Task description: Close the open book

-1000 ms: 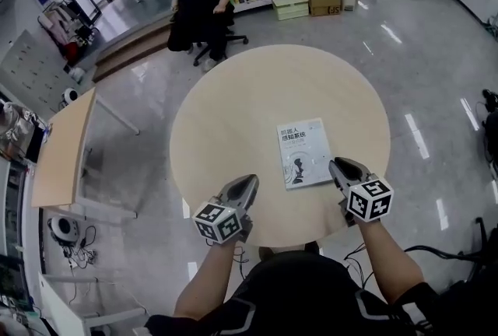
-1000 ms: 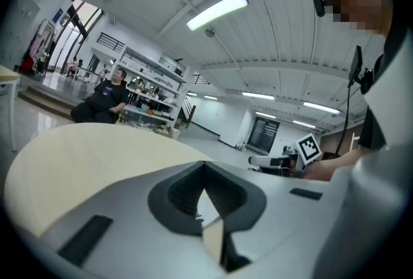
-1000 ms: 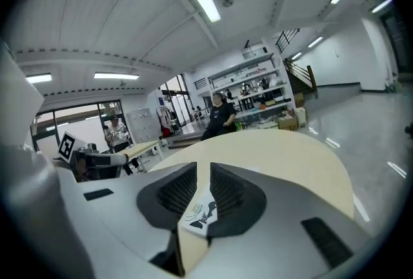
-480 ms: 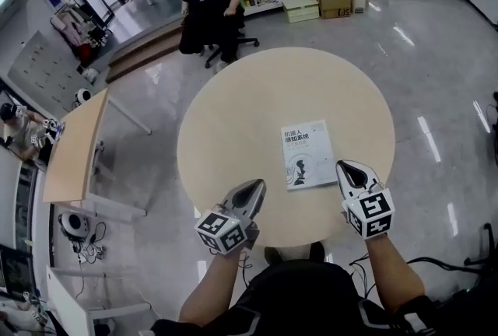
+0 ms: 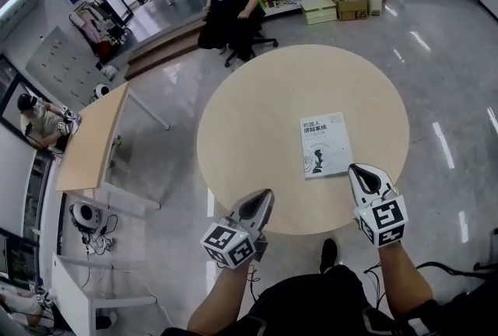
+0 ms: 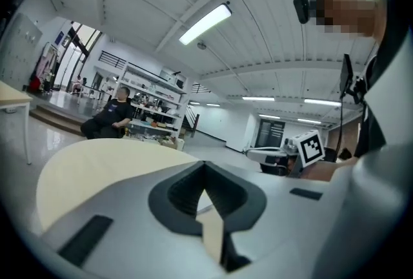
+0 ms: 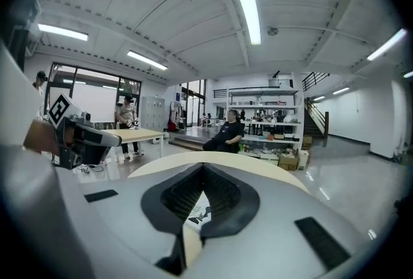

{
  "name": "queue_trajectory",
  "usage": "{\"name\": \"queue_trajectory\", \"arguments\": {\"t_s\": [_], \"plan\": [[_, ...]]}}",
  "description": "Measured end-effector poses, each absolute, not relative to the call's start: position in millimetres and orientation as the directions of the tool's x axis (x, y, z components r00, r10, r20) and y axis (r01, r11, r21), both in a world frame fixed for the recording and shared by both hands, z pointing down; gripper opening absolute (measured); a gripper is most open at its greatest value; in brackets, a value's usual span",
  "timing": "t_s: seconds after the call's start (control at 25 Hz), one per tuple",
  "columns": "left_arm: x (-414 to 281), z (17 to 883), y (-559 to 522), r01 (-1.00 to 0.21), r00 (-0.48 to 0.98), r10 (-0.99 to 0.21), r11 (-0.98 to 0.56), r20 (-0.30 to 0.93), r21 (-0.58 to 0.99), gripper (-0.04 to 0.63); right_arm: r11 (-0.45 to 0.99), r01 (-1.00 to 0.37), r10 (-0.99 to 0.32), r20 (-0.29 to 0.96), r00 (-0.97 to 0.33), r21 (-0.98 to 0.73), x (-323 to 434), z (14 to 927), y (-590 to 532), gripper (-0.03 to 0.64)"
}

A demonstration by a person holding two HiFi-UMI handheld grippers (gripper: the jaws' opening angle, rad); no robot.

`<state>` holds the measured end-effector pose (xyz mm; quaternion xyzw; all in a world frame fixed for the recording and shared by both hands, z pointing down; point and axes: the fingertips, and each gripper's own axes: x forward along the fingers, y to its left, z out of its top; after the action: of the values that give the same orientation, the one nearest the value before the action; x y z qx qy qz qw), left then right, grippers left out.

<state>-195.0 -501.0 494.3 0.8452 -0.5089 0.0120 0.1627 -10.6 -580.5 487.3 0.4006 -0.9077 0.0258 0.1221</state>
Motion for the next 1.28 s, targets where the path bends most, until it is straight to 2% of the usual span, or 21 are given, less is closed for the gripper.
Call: {"name": "queue_trajectory", "arguments": {"t_s": [0.36,0.56,0.76,1.12,1.28], "plan": [[-204,480,-357,-0.812,0.571,-0.809,-0.531,0.141,0.242,-0.011,0.628,-0.778,-0.758,0.232,-0.609,0.007,-23,482,-432,-0.002],[-213,489,-284,-0.798,0.584,-0.796,-0.529,0.157,0.288,-0.011,0.618,-0.786,-0.761,0.24,-0.602,-0.014,-25,476,-354,-0.002],[-207,482,-235,-0.811,0.569,-0.809,-0.519,0.151,0.27,-0.011,0.65,-0.76,-0.744,0.181,-0.643,-0.031,-21,454,-297,-0.002],[-134,456,-157,-0.828,0.543,-0.833,-0.512,0.102,0.229,-0.011,0.726,-0.687,-0.679,0.124,-0.723,-0.03,31,443,-210,-0.002],[-94,441,-120,-0.841,0.522,-0.849,-0.495,0.087,0.219,-0.011,0.755,-0.656,-0.648,0.138,-0.749,-0.018,72,445,-165,-0.002]]}}
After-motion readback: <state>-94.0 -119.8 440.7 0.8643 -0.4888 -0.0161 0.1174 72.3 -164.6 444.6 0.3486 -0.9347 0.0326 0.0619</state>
